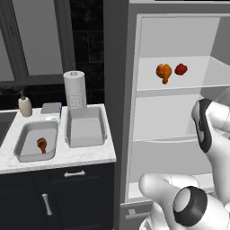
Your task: Place one bell pepper and one chicken drumstick in each tupperware on the nearby counter, to pack two identical lunches.
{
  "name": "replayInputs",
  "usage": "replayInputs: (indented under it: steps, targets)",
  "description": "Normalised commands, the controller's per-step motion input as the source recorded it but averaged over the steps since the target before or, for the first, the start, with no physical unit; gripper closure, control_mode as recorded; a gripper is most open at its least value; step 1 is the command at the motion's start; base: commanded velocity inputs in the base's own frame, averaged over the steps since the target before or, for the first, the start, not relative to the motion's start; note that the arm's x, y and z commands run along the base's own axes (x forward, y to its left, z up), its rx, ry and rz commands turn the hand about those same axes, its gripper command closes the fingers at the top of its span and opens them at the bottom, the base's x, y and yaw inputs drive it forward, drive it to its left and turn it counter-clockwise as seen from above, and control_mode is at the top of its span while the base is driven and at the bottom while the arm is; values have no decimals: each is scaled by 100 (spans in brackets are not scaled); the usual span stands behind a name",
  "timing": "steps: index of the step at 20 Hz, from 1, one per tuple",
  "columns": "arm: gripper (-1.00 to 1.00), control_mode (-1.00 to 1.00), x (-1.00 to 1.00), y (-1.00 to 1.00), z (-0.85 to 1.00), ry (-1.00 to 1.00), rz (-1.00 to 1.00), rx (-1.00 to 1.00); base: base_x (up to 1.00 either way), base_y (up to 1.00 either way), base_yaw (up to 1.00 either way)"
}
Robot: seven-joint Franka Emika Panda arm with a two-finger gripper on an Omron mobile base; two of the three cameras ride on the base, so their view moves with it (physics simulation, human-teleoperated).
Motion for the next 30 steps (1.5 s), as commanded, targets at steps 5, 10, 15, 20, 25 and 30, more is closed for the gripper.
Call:
replayInputs:
  steps: [5,10,15,20,25,30]
  targets:
    - [100,-100,-100,10,24,13,-1,-3,0,0,0]
    - [100,100,-40,19,0,-5,10,-3,-60,45,23]
    - [100,100,0,0,0,0,0,0,-95,100,45]
    - [100,100,0,0,0,0,0,0,-76,100,36]
    - [100,100,0,0,0,0,0,0,64,97,6]
    - [100,100,0,0,0,0,0,0,100,29,-11]
